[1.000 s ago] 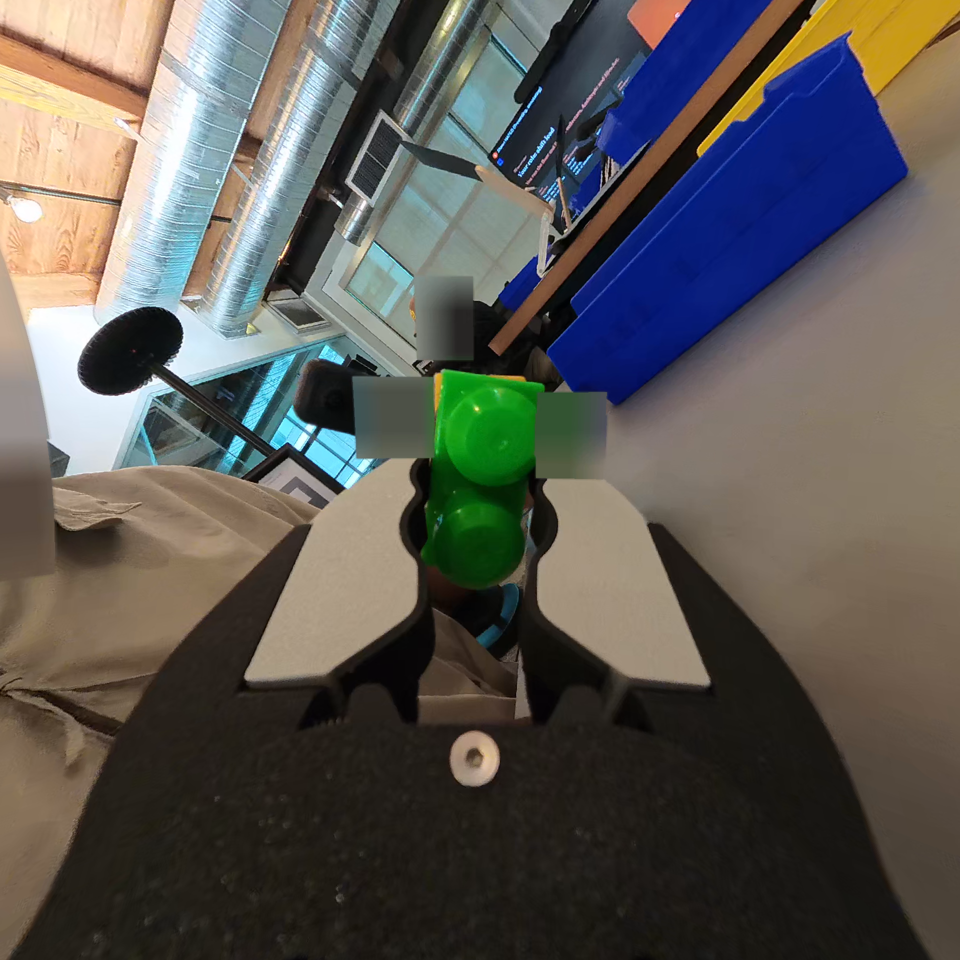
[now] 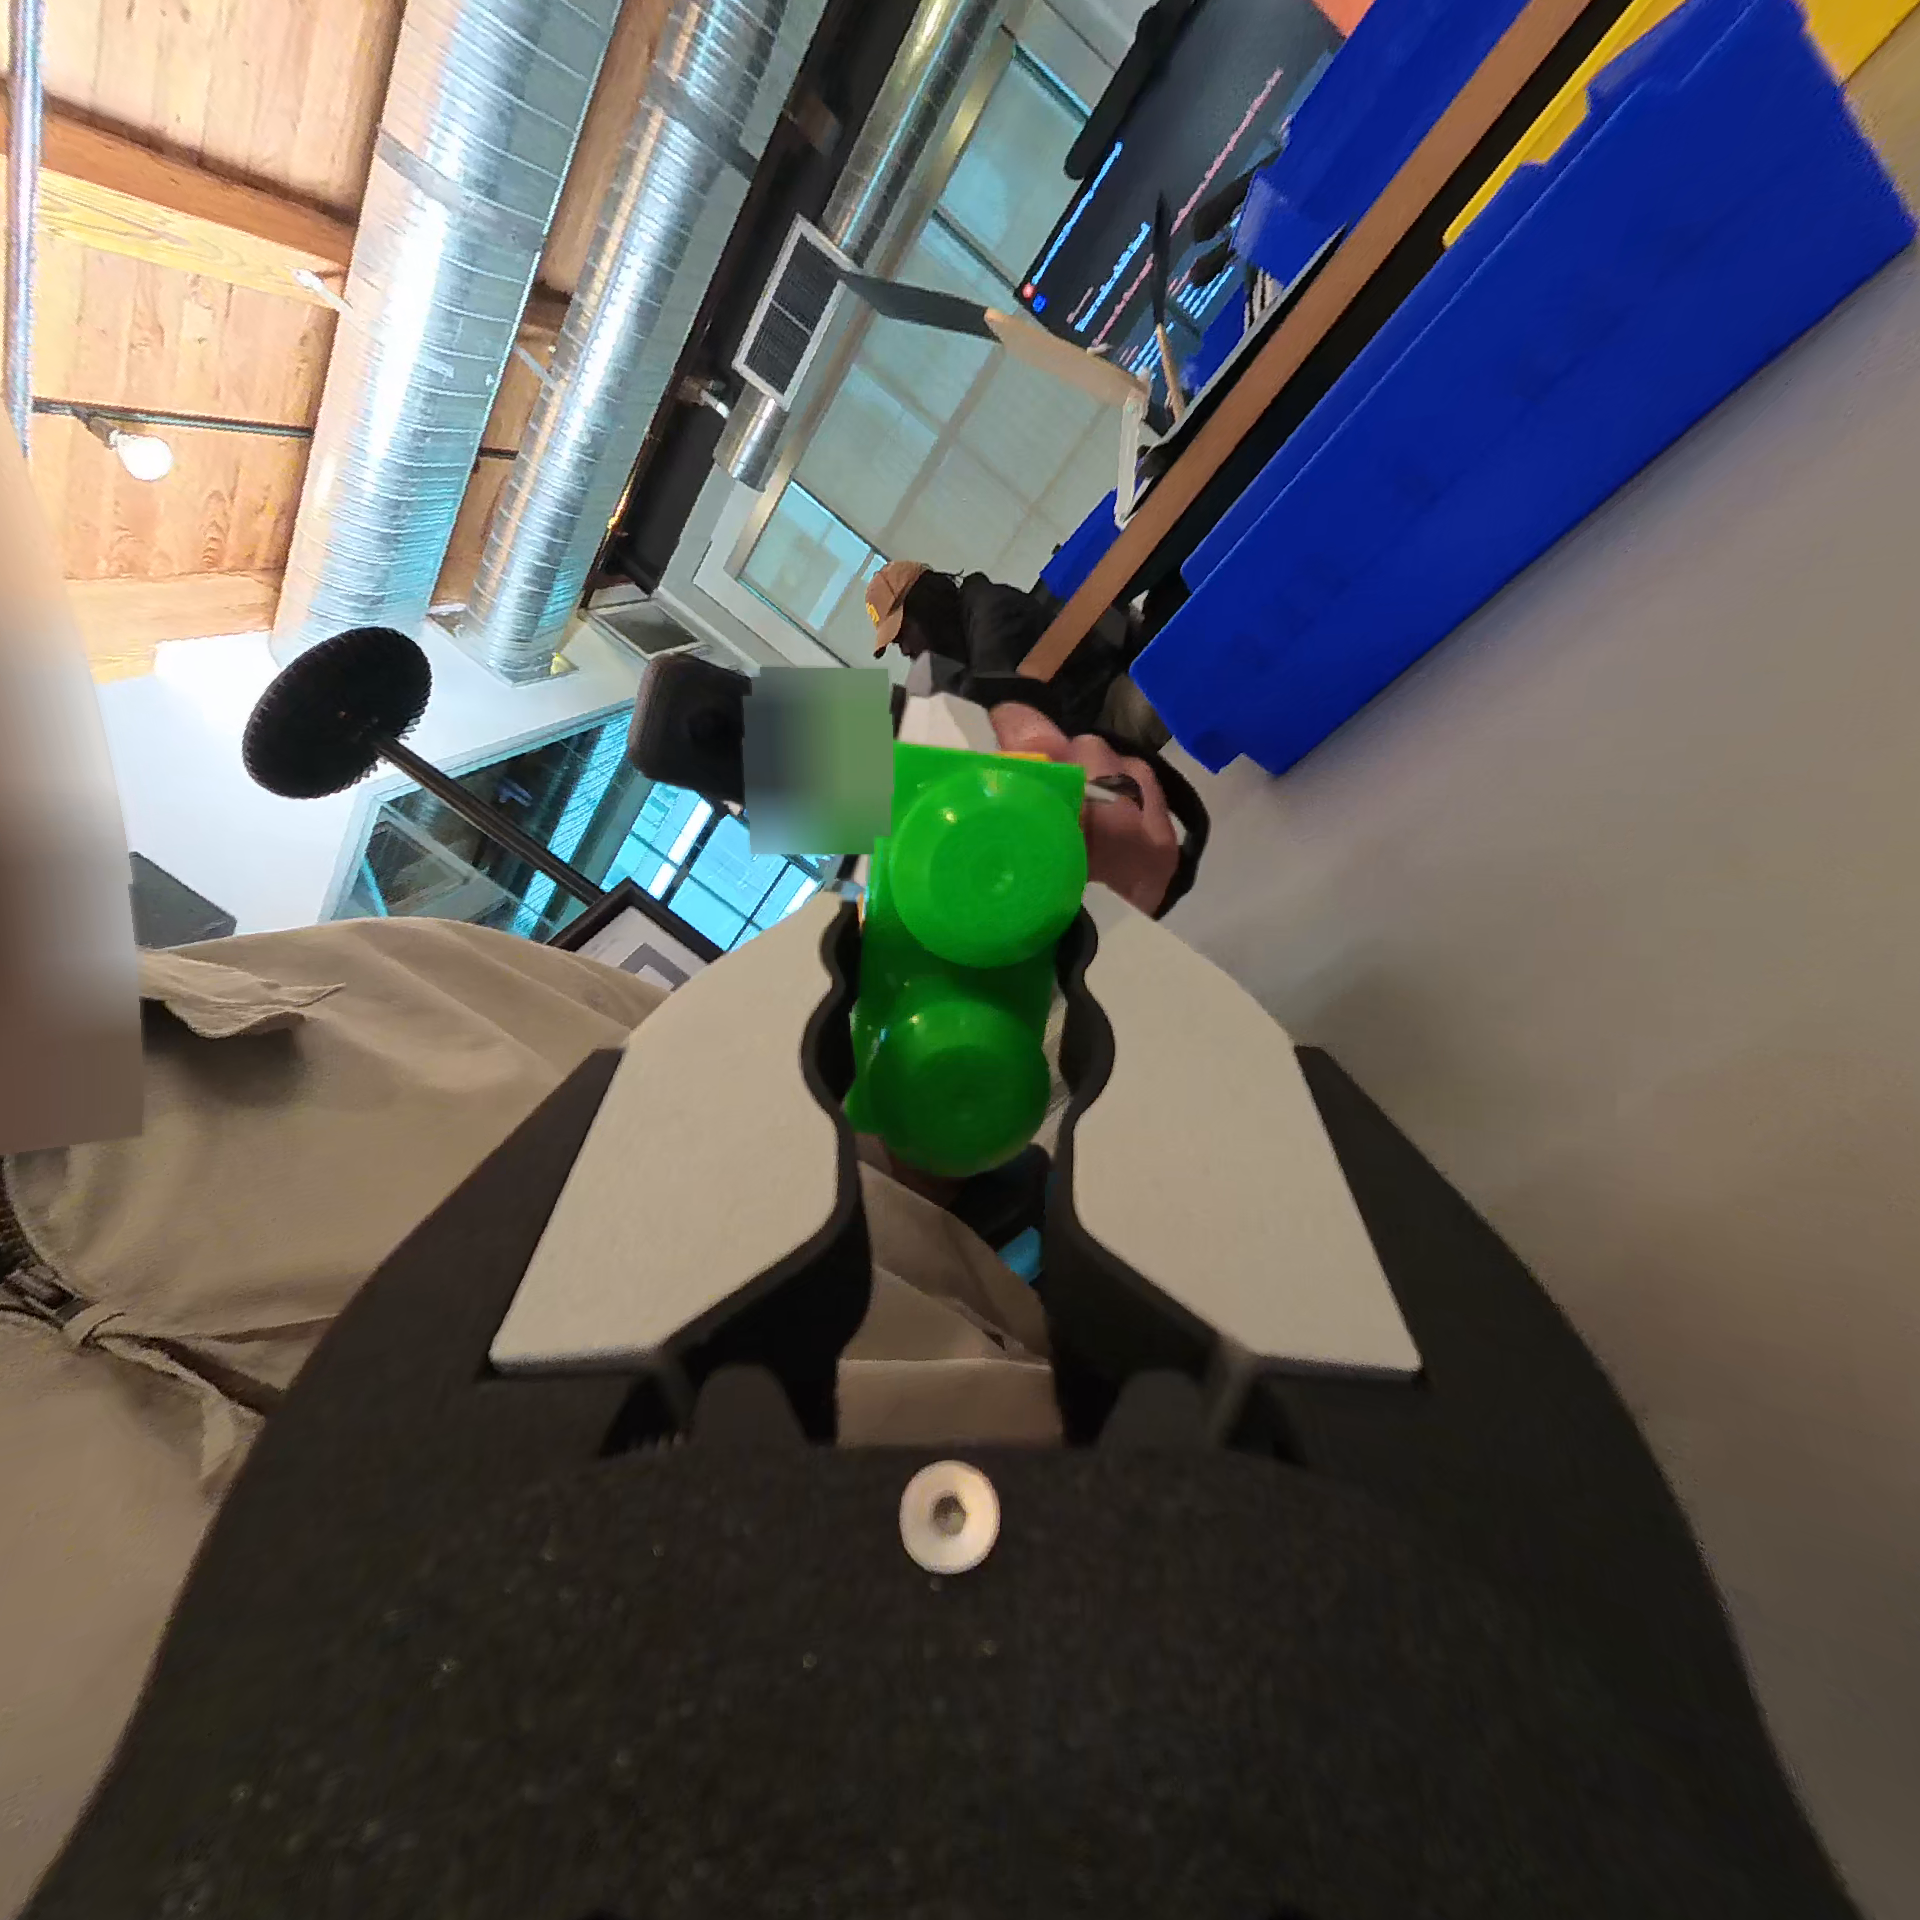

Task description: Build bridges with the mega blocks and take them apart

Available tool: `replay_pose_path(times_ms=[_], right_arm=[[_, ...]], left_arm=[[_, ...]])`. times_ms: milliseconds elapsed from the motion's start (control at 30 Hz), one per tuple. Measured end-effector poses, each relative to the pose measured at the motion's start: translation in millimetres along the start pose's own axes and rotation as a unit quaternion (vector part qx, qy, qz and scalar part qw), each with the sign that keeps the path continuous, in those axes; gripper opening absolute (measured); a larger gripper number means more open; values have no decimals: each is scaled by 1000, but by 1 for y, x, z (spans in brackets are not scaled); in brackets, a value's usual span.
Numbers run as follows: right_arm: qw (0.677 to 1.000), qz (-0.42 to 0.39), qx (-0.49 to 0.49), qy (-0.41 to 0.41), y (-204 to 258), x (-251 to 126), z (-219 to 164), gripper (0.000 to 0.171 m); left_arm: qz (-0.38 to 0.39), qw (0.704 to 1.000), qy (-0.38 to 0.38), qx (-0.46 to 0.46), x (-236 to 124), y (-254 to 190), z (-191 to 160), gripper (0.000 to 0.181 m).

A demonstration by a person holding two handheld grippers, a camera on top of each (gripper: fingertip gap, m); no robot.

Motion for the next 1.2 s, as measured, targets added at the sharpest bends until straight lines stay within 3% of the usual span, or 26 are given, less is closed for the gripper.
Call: replay_pose_path(times_ms=[600, 767, 867, 967, 1100, 1200], right_arm=[[999, -22, -25, 8, 3, 2, 3, 36], [994, -82, -70, 3, 4, -4, 12, 36], [979, -157, -131, 2, 5, -13, 19, 36], [953, -239, -183, -15, 6, -22, 24, 37], [898, -359, -251, -36, 5, -34, 25, 37], [848, -435, -300, -45, 5, -39, 19, 37]], left_arm=[[-8, 999, -24, -29, 8, -2, -3, 0], [60, 998, -7, -15, -2, 7, -6, 0], [117, 991, 9, -61, -7, 12, -13, 0], [201, 973, 39, -110, -9, 17, -23, 20], [332, 924, 89, -170, -11, 24, -37, 78], [385, 895, 104, -201, -12, 25, -45, 98]])
Point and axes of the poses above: each gripper's, where its closed fingertips meet, x out along the fingers, z out of its top, y = z × x across the jaws, the point moved 8 cm from there along -x, back along the fingers, and after that the axes turned 3 degrees about -y, right-handed, at the moved point
